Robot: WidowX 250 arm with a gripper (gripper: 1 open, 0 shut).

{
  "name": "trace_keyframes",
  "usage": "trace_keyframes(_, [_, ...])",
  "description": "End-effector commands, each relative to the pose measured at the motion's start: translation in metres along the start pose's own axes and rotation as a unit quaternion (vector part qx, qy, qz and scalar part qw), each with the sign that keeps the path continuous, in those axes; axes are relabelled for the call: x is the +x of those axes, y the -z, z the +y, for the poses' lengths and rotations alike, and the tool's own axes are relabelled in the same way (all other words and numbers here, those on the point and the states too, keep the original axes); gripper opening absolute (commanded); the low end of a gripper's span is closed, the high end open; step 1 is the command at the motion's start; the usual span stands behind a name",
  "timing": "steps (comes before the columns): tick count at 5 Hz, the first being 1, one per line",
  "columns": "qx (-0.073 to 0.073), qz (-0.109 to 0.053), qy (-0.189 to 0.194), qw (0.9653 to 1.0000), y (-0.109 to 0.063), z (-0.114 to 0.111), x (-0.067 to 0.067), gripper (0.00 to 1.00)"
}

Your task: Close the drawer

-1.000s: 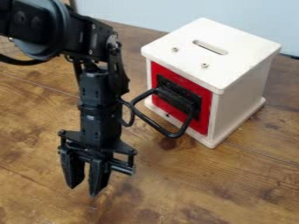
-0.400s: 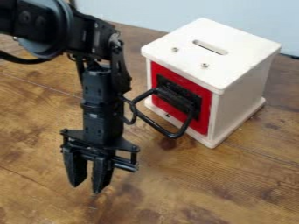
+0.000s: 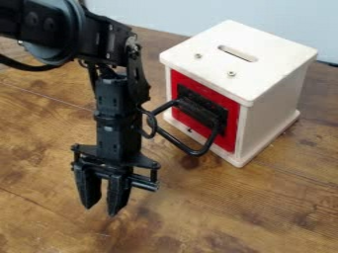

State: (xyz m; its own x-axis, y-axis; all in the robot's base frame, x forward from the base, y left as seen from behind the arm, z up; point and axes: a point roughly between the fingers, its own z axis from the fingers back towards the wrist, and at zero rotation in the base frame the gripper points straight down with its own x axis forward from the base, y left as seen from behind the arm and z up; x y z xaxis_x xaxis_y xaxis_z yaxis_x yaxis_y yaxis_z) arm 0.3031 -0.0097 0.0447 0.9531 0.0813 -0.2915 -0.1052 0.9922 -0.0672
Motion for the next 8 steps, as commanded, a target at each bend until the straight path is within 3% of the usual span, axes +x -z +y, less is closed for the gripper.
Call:
trace_keyframes(1, [-0.008, -0.028, -0.004, 0.9996, -0.015, -0.001, 0.008, 1.00])
trace_keyframes(3, [-0.012, -0.032, -0.007, 0.9994, -0.018, -0.005, 0.013, 1.00])
trace_keyframes(8, [-0.034, -0.064, -0.007, 0.9974, -0.040, 0.000, 0.031, 1.00])
